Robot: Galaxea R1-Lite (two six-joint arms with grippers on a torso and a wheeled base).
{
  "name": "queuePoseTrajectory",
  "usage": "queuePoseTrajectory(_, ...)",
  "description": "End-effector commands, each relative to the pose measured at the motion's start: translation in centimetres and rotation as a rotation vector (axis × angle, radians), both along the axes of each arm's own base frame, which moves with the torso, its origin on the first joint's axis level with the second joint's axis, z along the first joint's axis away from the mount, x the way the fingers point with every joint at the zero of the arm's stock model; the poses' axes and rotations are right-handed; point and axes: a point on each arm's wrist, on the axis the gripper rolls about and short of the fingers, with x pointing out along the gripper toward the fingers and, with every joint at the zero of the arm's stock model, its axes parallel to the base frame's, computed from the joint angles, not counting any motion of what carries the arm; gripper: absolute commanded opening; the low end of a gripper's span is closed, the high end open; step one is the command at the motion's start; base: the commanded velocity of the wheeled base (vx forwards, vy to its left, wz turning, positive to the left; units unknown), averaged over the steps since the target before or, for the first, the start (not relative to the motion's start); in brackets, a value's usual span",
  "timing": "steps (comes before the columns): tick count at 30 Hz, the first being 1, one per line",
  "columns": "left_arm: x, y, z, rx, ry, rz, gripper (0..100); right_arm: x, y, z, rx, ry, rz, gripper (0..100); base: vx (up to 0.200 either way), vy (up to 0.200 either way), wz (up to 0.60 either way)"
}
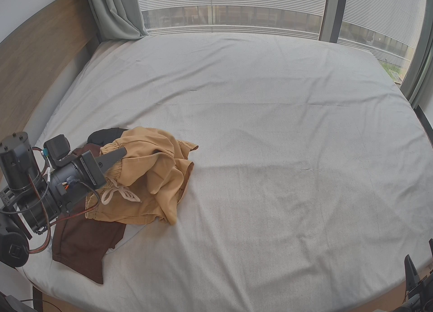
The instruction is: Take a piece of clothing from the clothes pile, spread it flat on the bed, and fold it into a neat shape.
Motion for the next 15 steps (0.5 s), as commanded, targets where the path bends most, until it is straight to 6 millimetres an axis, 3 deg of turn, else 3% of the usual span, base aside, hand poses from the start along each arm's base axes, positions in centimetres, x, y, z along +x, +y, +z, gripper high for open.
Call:
queuePoseTrajectory(1,-0.4,-1.0,0.3,-0.021,-0.002,-0.012,0,0.1,0.0,-0.5,0.001,0.009,0.0,100,0.0,0.0,0.0)
queuePoseTrajectory(15,-1.5,-3.8,1.1,-0.144,-0.009,0.018,0,0.1,0.0,-0.5,0.003,0.009,-0.001,100,0.0,0.0,0.0)
